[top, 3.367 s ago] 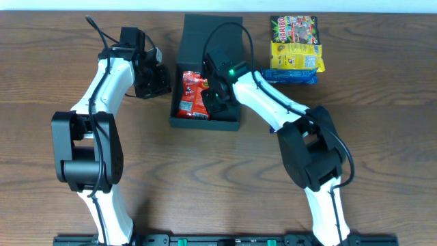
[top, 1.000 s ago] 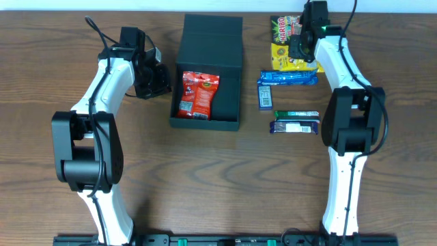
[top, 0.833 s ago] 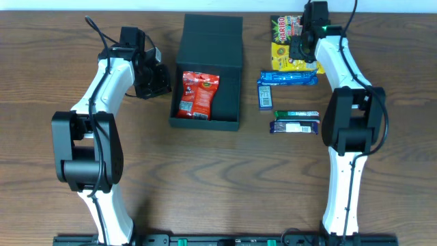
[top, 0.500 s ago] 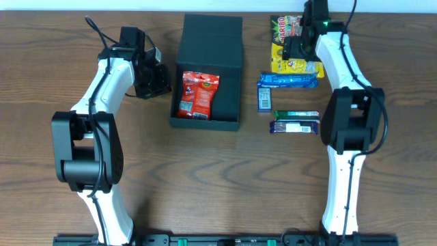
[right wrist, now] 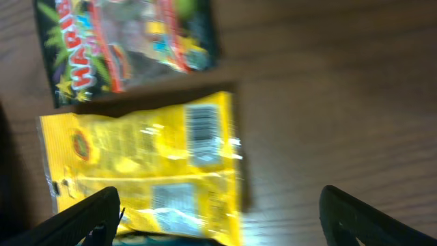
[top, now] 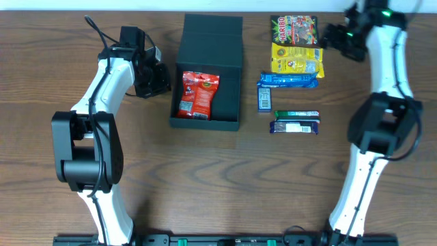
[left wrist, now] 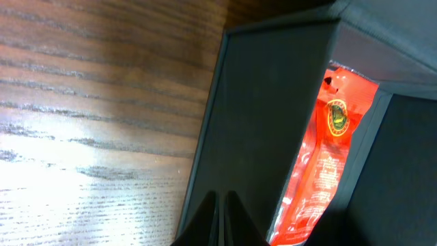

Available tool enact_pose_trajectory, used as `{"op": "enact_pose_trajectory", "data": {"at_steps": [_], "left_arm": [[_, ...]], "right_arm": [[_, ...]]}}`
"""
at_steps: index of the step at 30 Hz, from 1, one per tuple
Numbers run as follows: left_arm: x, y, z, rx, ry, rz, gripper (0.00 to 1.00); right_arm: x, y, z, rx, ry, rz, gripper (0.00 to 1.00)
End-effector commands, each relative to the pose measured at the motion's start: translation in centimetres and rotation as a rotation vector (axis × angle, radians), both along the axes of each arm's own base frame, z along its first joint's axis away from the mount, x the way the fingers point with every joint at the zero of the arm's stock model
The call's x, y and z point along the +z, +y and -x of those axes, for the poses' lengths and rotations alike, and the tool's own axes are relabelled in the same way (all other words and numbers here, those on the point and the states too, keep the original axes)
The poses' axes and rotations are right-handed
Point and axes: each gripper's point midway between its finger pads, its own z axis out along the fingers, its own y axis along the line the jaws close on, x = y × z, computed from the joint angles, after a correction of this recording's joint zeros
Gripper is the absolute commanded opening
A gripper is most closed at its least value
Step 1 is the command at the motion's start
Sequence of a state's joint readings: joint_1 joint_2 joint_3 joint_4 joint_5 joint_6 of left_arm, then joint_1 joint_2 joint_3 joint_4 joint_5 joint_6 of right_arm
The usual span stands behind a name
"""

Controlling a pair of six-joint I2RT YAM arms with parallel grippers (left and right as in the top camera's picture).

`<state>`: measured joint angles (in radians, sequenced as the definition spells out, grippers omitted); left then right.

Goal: Pack container
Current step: 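Grasp the yellow snack bag with the right gripper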

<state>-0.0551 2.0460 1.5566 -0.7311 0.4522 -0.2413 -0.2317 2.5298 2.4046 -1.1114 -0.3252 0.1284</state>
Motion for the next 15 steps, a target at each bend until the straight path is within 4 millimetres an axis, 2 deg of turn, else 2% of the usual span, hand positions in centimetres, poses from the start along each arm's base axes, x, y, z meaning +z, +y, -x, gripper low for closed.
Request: {"op": "enact_pose_trajectory", "data": {"at_steps": [1, 4, 7, 10, 13, 15], "left_arm": [[-0.1, 0.2, -0.6, 0.012, -0.009, -0.011, 0.06], [-0.1, 0.2, -0.7, 0.012, -0.011, -0.011, 0.06], [-0.1, 0.2, -0.7, 0.012, -0.012, -0.01, 0.06], [-0.1, 0.2, -0.7, 0.012, -0.011, -0.011, 0.06], [-0.1, 0.2, -0.7, 0.012, -0.011, -0.011, 0.06], [-0.1, 0.2, -0.7, 0.012, -0.011, -0.011, 0.06]], "right_arm": [[-0.4, 2.3, 0.7, 0.079, -0.012, -0.166, 0.95], [-2.1, 2.7, 1.6, 0.102, 0.014, -0.201, 0.97], [-3.4, 4.0, 1.9, 0.128, 0.011, -0.264, 0.96], [-5.0, 4.4, 2.2, 0.113, 0.021, -0.291, 0.95], [-6.0, 4.5, 2.1, 0.101, 0.016, -0.303, 0.93], [-6.3, 4.8, 2.0, 0.098, 0.011, -0.312, 0.87]]}}
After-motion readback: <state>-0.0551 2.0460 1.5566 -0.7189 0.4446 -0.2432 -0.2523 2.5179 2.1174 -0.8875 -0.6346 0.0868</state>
